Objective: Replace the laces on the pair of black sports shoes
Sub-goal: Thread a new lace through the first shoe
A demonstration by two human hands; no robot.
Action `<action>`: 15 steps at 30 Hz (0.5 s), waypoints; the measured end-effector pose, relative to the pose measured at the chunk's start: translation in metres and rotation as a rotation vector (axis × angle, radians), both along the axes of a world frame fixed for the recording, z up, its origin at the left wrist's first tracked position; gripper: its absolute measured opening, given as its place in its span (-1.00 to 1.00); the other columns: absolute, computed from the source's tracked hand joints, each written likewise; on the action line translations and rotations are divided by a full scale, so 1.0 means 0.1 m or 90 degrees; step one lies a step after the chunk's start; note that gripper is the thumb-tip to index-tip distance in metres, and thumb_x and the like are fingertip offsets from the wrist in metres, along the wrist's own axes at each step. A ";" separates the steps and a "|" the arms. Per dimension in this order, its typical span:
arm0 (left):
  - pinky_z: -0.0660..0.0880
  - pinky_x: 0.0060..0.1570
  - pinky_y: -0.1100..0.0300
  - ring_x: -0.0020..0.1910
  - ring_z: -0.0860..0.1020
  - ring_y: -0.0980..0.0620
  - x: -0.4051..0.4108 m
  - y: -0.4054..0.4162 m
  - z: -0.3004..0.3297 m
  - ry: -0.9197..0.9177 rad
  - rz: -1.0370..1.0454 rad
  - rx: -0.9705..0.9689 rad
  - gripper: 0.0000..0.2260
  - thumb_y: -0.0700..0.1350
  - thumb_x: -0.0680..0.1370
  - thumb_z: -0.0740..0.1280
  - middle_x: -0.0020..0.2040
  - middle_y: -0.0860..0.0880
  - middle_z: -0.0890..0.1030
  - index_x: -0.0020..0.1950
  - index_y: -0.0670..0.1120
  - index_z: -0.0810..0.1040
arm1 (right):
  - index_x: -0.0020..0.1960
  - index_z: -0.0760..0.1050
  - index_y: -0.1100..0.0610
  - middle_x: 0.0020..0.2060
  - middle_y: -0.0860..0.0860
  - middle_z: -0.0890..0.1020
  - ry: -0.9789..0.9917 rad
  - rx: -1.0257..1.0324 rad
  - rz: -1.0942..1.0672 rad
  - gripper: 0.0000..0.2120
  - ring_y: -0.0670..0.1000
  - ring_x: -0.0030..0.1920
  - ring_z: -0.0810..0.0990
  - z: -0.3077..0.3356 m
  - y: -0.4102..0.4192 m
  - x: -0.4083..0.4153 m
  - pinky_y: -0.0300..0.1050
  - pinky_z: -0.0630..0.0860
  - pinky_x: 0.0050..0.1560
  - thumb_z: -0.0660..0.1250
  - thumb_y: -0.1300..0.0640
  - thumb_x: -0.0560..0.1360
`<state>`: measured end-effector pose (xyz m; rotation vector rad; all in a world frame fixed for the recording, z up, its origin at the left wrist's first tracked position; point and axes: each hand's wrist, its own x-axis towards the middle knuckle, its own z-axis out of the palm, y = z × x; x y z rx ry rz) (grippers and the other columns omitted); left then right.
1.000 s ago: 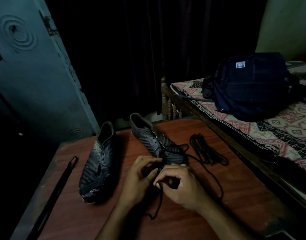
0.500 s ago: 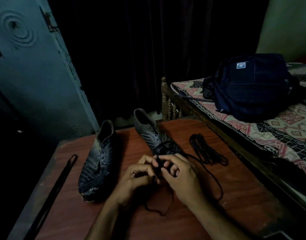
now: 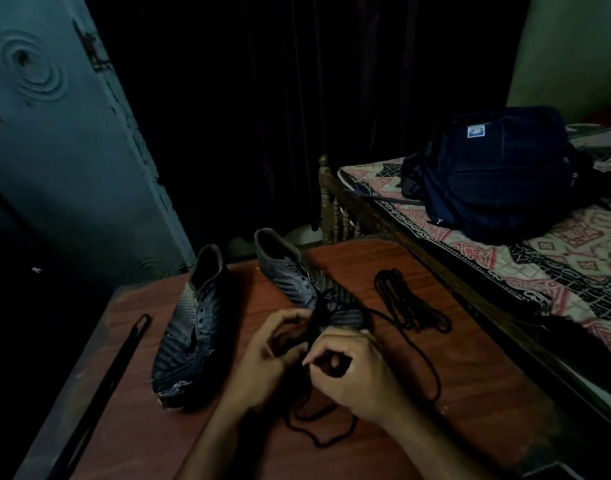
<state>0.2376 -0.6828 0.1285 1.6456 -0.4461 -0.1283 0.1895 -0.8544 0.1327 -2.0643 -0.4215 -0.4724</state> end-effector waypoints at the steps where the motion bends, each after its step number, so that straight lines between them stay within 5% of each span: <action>1: 0.47 0.35 -0.14 0.30 0.57 -0.14 -0.02 -0.01 0.04 -0.025 0.002 0.017 -0.75 0.04 0.42 0.48 0.23 -0.04 0.63 0.08 0.04 0.68 | -0.21 0.63 -0.05 -0.22 -0.20 0.62 0.014 -0.004 0.010 -0.95 -0.13 -0.19 0.58 0.00 -0.01 -0.01 0.08 0.48 0.01 0.41 0.00 0.36; 2: 0.48 0.34 -0.10 0.30 0.57 -0.14 -0.04 -0.02 0.04 -0.039 -0.004 0.021 -0.85 0.01 0.45 0.46 0.20 -0.02 0.64 0.00 0.15 0.70 | -0.21 0.64 -0.06 -0.21 -0.21 0.64 0.024 -0.008 0.021 -0.94 -0.15 -0.14 0.60 0.00 -0.02 -0.01 0.10 0.45 0.08 0.42 -0.01 0.36; 6: 0.48 0.29 -0.01 0.25 0.57 -0.13 -0.09 -0.07 0.11 -0.060 0.001 0.046 -0.69 -0.14 0.46 0.36 0.14 -0.01 0.63 -0.16 0.32 0.70 | -0.20 0.67 -0.06 -0.18 -0.21 0.67 0.034 0.002 0.061 -0.96 -0.13 -0.04 0.64 0.02 -0.04 -0.02 0.02 0.43 0.17 0.44 0.03 0.37; 11: 0.49 0.30 -0.04 0.27 0.59 -0.11 -0.02 0.01 0.06 -0.040 0.027 0.049 -0.88 -0.02 0.43 0.48 0.20 -0.10 0.65 -0.08 0.00 0.72 | -0.15 0.60 -0.03 -0.24 -0.22 0.56 0.032 0.051 -0.043 -0.84 -0.03 -0.29 0.51 -0.03 -0.03 0.03 -0.31 0.42 -0.23 0.49 0.21 0.40; 15: 0.47 0.25 0.04 0.34 0.57 -0.12 -0.03 0.01 0.03 0.102 -0.002 -0.121 -0.92 -0.22 0.34 0.51 0.07 -0.19 0.68 -0.21 -0.21 0.69 | -0.07 0.59 -0.02 -0.25 -0.17 0.58 0.035 0.080 -0.137 -0.76 -0.05 -0.30 0.52 -0.12 -0.01 0.09 -0.41 0.38 -0.28 0.49 0.30 0.40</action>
